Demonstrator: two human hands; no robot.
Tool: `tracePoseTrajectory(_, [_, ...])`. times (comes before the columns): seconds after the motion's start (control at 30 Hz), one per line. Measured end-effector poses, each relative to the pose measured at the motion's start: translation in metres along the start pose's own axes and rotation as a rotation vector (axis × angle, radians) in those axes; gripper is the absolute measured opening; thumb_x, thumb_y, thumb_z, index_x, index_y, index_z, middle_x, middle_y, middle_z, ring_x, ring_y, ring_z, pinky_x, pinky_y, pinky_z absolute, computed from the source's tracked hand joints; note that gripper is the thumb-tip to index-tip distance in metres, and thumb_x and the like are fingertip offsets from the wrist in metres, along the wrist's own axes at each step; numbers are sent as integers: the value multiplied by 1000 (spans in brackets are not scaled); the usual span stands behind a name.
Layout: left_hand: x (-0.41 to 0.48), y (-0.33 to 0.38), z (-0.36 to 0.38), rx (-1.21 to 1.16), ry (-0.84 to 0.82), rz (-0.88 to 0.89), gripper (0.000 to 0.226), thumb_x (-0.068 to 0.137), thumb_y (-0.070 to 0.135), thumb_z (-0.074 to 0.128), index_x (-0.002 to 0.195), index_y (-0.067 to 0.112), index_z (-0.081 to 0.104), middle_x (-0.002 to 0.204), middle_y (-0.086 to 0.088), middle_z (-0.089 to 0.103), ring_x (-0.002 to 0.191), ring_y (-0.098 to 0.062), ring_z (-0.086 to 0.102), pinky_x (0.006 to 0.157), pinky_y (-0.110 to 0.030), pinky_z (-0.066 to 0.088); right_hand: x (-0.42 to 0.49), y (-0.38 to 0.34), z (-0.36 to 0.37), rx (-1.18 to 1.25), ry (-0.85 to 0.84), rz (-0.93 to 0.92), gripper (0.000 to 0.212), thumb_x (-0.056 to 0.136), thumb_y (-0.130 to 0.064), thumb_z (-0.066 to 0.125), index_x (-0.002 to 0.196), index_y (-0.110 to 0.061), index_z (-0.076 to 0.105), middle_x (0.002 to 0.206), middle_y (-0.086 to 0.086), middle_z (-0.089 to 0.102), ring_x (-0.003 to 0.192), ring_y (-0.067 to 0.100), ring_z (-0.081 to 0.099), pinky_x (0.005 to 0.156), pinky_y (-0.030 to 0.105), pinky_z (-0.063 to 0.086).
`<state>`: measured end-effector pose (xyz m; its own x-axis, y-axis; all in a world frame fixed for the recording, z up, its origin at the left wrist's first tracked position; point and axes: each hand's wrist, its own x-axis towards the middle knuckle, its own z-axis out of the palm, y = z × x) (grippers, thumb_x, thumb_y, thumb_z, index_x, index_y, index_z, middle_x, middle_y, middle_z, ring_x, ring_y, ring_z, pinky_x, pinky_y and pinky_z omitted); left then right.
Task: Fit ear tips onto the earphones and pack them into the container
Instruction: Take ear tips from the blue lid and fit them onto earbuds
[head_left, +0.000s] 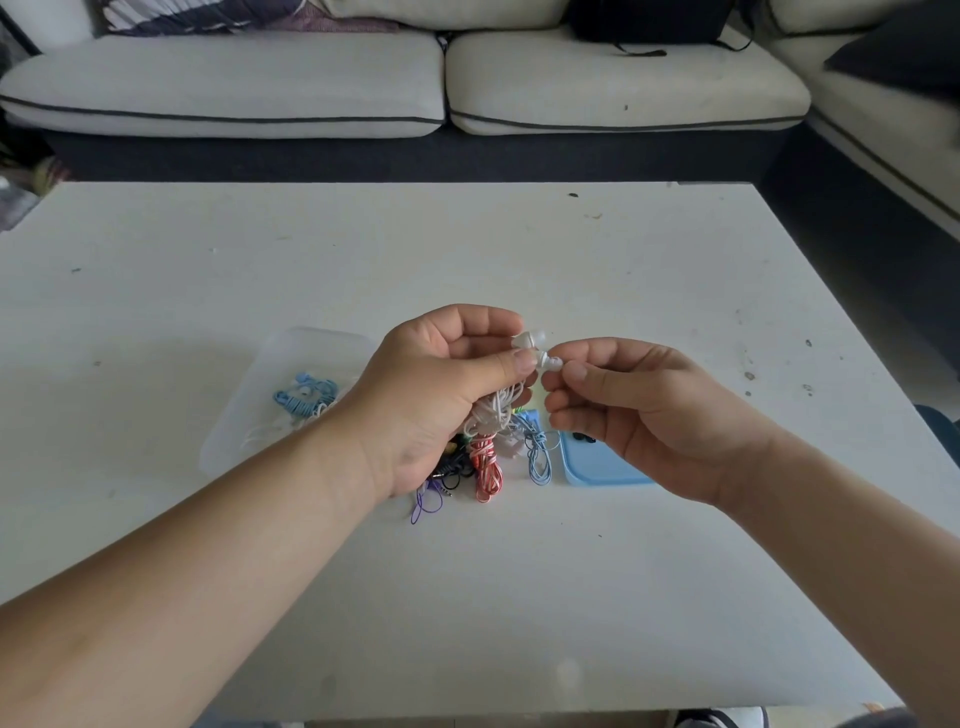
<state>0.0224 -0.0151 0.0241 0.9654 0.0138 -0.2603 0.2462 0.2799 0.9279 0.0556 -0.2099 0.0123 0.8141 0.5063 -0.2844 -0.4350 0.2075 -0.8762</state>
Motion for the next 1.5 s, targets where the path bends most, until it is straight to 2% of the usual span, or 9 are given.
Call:
tracePoseTrajectory(0.3, [-1, 0, 0, -15, -45, -11, 28, 83, -5, 75, 106, 11, 71, 91, -7, 76, 80, -16, 73, 71, -22, 58, 2, 4, 0, 37, -17, 0, 18, 84, -9, 64, 93, -5, 79, 83, 12, 72, 76, 19, 70, 72, 27, 60])
tracePoseTrajectory(0.53, [-2, -2, -1, 34, -56, 15, 26, 83, -4, 76, 103, 12, 72, 84, -2, 75, 76, -14, 72, 67, -20, 55, 3, 7, -2, 38, -11, 16, 22, 84, -9, 64, 100, 0, 74, 82, 14, 71, 75, 20, 70, 71, 27, 60])
tracePoseTrajectory(0.7, [-2, -4, -2, 19, -49, -3, 26, 82, -3, 78, 102, 12, 72, 84, -4, 75, 75, -15, 71, 64, -21, 54, 3, 9, -3, 6, -9, 2, 15, 83, -8, 65, 91, -5, 77, 80, 13, 71, 73, 20, 69, 71, 28, 61])
tracePoseTrajectory(0.93, [2, -6, -4, 61, 56, 9, 31, 78, 0, 82, 105, 11, 73, 89, -5, 77, 81, -18, 72, 75, -29, 55, 6, 10, -2, -85, 59, -9, 16, 81, -14, 70, 89, 0, 74, 83, 16, 72, 70, 23, 70, 68, 29, 60])
tracePoseTrajectory(1.07, [0, -4, -8, 110, 87, -12, 23, 85, 4, 80, 103, 16, 74, 86, 1, 76, 77, -14, 70, 62, -27, 53, 10, 13, 6, -112, 69, -10, 21, 87, -13, 70, 99, 4, 72, 88, 19, 71, 72, 24, 69, 67, 30, 60])
tracePoseTrajectory(1.23, [-8, 6, -19, 121, 132, 4, 18, 90, 2, 75, 106, 11, 72, 89, -7, 75, 81, -22, 76, 64, -29, 53, 19, 17, 27, -195, 136, -8, 21, 93, -15, 71, 99, 5, 73, 86, 19, 71, 70, 25, 68, 68, 35, 61])
tracePoseTrajectory(1.33, [-15, 22, -43, 255, 191, 75, 17, 91, 1, 75, 105, 10, 72, 87, -9, 74, 74, -23, 76, 52, -26, 55, 26, 23, 49, -267, 172, 8, 23, 93, -19, 74, 98, 2, 73, 83, 17, 73, 72, 29, 66, 71, 42, 57])
tracePoseTrajectory(1.4, [-17, 32, -71, 385, 267, 131, 16, 90, 4, 76, 102, 13, 73, 89, -8, 76, 78, -23, 77, 59, -32, 61, 31, 29, 66, -309, 178, 22, 19, 94, -18, 74, 96, 0, 74, 81, 15, 73, 71, 27, 65, 67, 39, 56])
tracePoseTrajectory(1.5, [-21, 34, -114, 591, 400, 121, 12, 89, 6, 77, 97, 14, 73, 90, -11, 75, 71, -17, 72, 48, -22, 52, 37, 42, 90, -394, 127, 50, 15, 93, -21, 74, 87, -7, 76, 79, 10, 75, 69, 26, 66, 67, 40, 55])
